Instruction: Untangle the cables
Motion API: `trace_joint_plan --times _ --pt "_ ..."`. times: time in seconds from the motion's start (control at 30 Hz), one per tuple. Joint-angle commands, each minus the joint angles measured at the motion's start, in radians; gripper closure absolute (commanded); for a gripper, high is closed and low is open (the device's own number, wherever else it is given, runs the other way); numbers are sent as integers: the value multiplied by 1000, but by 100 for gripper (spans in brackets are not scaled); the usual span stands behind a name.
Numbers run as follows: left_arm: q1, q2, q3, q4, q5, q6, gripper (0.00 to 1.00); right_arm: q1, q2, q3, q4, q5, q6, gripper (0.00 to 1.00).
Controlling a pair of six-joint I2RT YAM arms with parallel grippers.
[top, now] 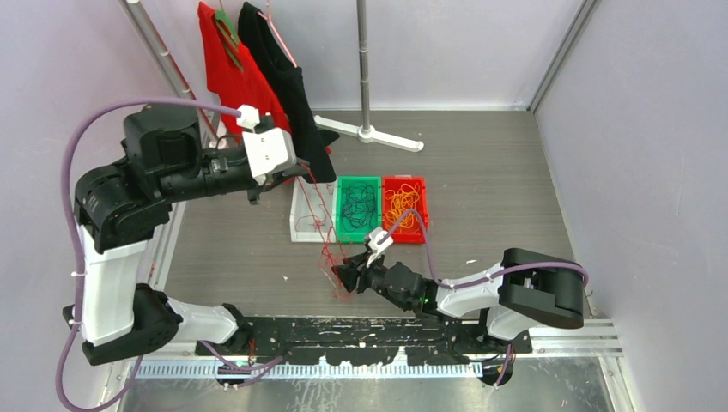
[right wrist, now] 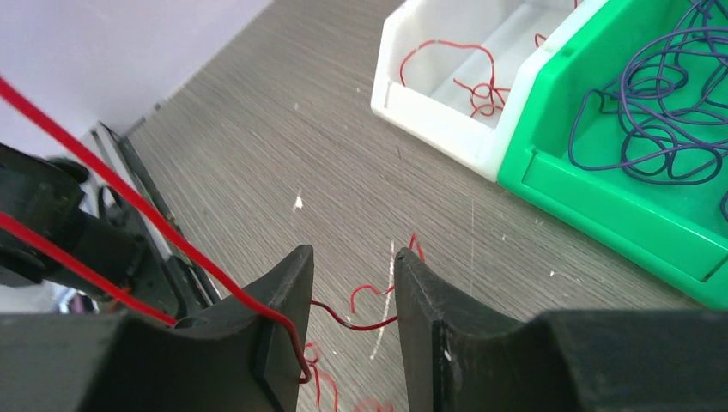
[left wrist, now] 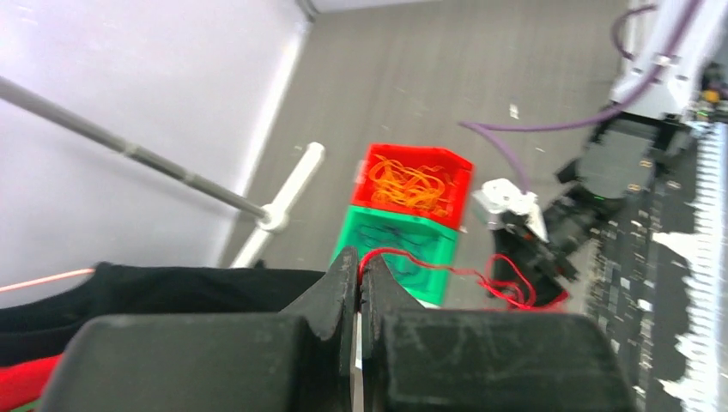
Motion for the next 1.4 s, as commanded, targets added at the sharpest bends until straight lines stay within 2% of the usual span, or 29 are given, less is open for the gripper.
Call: trace_joint_plan --times 0.0,0.2,0.3,0.53,0.77,0.9,0.97,1.2,1.37 --pt "3 -28 45 277 -171 105 100 -1 21 -60 56 34 51 56" --pt "3 16 164 310 -271 200 100 13 51 -95 46 61 64 58" --pt "3 15 171 406 -334 258 100 28 68 -99 30 78 66 57" --pt "2 3 161 583 -413 342 100 65 48 -116 -2 132 63 47" --pt "2 -13 128 721 -442 371 100 76 5 -129 -39 154 64 49" --pt "2 4 179 649 -418 359 100 79 -37 -139 -54 162 42 50" --pt "2 -4 170 611 -403 345 100 80 -105 -122 -122 164 14 47" --pt "3 -33 106 536 -367 316 100 80 -407 5 -413 162 -137 30" --pt "2 -71 77 443 -306 259 100 80 -498 134 -501 94 -265 20"
